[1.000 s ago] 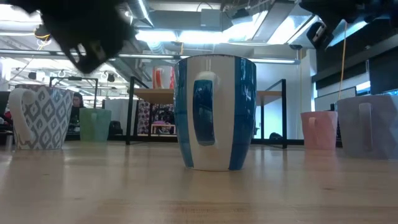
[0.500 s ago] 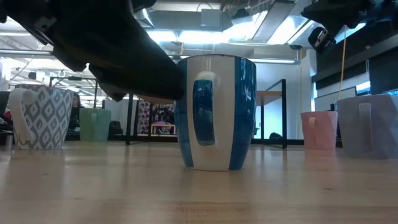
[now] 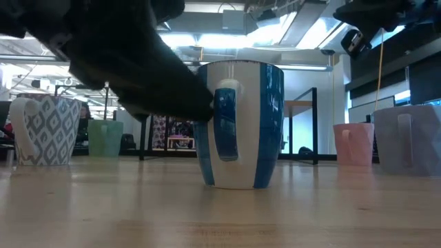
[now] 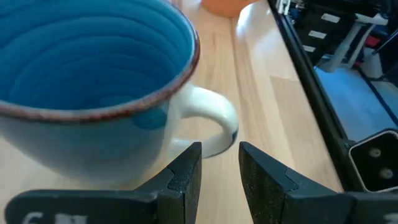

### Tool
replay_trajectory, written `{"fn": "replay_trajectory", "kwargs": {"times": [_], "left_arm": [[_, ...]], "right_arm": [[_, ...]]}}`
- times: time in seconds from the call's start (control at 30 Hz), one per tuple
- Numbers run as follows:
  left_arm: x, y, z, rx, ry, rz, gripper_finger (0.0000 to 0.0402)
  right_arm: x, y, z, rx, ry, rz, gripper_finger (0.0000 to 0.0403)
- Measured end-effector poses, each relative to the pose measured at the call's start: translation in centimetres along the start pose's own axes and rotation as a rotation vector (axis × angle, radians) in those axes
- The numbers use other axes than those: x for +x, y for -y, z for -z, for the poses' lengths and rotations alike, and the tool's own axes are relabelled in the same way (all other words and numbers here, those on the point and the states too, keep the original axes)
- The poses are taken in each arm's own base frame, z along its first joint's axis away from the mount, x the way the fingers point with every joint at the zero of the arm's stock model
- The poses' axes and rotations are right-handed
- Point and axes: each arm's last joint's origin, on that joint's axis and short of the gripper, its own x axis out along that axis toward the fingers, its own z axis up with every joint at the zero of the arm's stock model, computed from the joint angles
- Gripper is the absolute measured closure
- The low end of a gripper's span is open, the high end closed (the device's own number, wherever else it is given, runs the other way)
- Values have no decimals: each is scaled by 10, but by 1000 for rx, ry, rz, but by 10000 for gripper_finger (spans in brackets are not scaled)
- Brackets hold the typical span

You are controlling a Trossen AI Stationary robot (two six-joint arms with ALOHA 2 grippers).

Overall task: Place coffee mugs
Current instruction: Put the blue mug on the shelf

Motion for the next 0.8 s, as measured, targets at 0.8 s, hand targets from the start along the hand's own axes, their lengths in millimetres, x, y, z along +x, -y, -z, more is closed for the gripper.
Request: {"fn": "replay_trajectory", "kwargs": {"times": [0.8], "left_arm": [[29,9,-5,-15,107,-42,301]], "right_arm": [[0,0,-1,-10,7,0,395]]}}
